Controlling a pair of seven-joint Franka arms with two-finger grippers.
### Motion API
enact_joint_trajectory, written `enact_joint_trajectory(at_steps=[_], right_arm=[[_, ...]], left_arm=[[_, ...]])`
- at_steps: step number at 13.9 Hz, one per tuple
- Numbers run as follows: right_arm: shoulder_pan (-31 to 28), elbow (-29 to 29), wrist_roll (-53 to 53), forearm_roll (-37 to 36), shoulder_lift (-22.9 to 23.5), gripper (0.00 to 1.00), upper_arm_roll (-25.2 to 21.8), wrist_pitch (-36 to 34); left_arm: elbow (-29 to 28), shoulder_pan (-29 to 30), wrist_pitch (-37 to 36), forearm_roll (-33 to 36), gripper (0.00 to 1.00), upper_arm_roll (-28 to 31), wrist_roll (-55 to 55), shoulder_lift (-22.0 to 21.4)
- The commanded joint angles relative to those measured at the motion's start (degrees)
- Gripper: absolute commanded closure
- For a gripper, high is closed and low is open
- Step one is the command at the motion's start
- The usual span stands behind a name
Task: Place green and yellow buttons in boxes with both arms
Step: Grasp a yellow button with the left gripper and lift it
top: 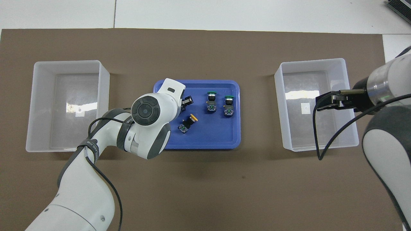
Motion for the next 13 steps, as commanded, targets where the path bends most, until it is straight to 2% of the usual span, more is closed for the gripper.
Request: enact_joint_trajectory(at_steps=[1,3,8,13], right_arm=[[-0.8,-1.5,-2.0,-0.7,-1.2,0.0,0.4,0.3],[-0.8,-1.5,-1.9,-0.7,-1.2,0.0,0.4,0.0],[-1.0,-1.4,-1.8,0.3,-1.1,0.0,0.2,0.0],[-0.9,-1.4,-1.9,0.4,-1.1,0.0,0.2,0.0]], left_arm=[[0.7,-0.2,0.8,-1.0,0.95,0.6,0.1,0.3],[2.4,0.3,-0.7,-1.0,1.0,0.6,-0.1,0.3],[10.9,2.0,-10.3,-1.0,1.0,0.6,0.2,1.9],[17.1,7.4,-19.0,-0.9,1.0,0.4,0.7,0.9]])
